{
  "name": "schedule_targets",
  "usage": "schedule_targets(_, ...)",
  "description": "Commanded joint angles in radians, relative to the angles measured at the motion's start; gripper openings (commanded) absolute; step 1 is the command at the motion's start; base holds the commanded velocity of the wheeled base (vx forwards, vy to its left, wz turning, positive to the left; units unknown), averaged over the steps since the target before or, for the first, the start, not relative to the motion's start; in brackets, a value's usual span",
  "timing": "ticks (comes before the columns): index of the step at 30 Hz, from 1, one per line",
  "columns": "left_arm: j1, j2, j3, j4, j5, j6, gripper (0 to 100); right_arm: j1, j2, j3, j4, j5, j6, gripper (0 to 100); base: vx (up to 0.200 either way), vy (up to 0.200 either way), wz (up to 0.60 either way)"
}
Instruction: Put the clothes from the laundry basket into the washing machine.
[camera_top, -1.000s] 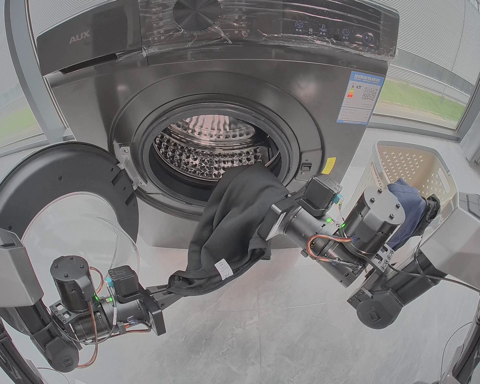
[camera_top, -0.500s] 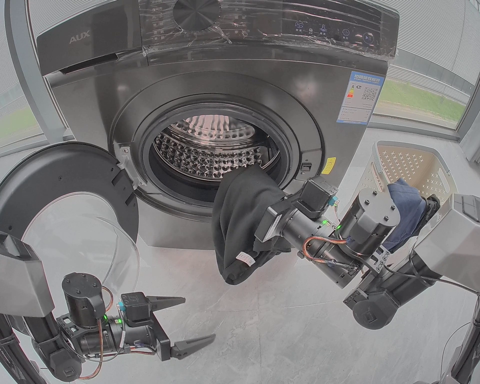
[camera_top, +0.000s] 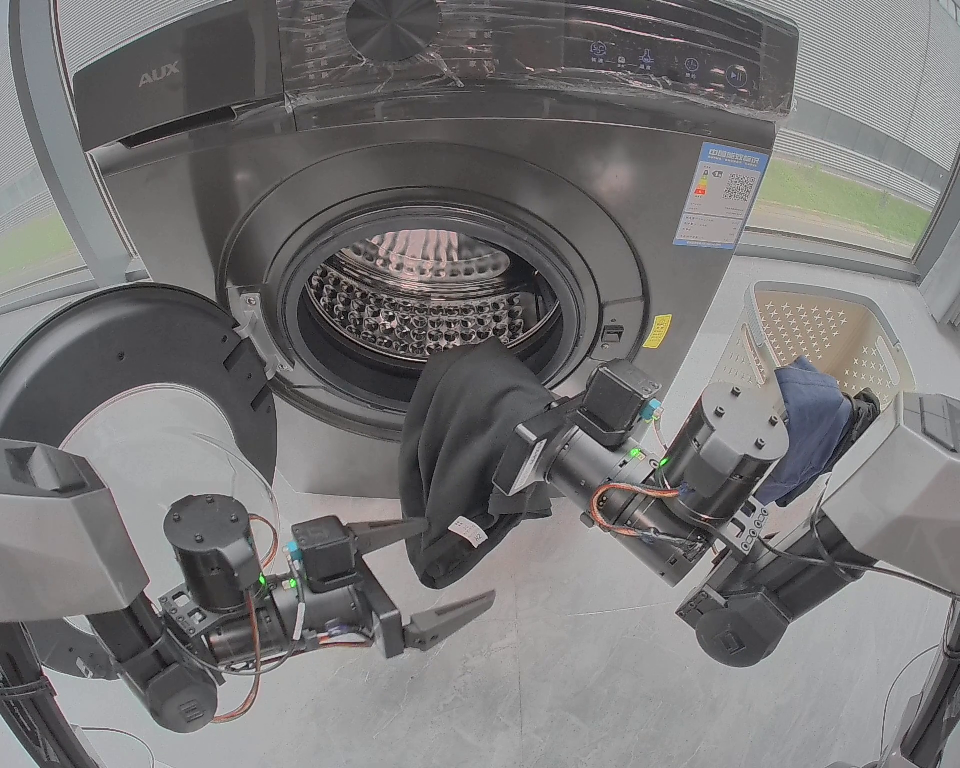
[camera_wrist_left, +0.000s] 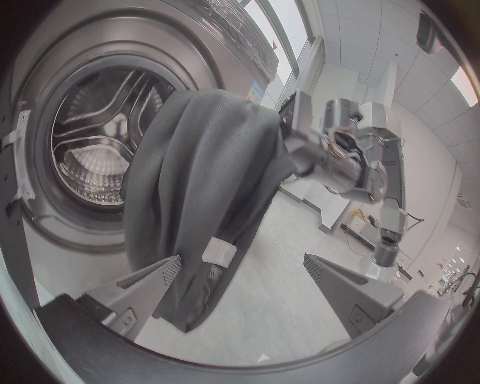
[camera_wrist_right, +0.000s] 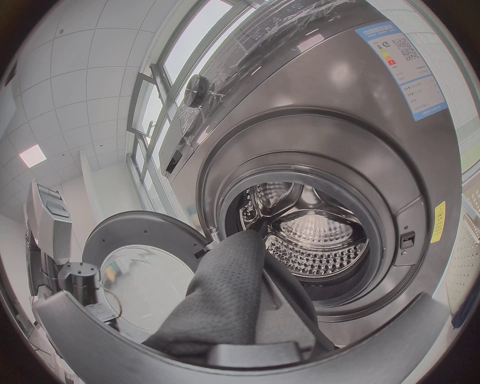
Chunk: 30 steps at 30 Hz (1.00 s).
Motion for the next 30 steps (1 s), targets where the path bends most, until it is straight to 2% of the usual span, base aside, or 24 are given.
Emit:
schedule_targets(1, -0.008, 0.078, -0.144, 0.0, 0.025, -0.023, 100, 0.015, 0.009, -0.01, 0.005, -0.001, -0.001, 0, 0.0, 0.0, 0.0)
schedule_targets(9, -0.006, 0.144, -0.238, 0.0, 0.039, -0.026, 100, 0.018, 0.009, -0.017, 0.005, -0.001, -0.001, 0, 0.0, 0.0, 0.0)
schedule_targets(14, 0.005, 0.194, -0.328, 0.002, 0.105, -0.026, 100, 0.024, 0.012, -0.013, 0.005, -0.003, -0.001, 0, 0.0, 0.0, 0.0)
schedule_targets(23, 0.02, 0.247, -0.405, 0.002, 0.151, -0.027, 100, 0.072, 0.01, 0.0, 0.005, -0.018, 0.001, 0, 0.0, 0.0, 0.0)
schedule_targets(30, 0.037, 0.282, -0.466, 0.002, 0.22, -0.027, 100, 0.084, 0.012, -0.004, 0.01, -0.02, 0.004, 0, 0.0, 0.0, 0.0)
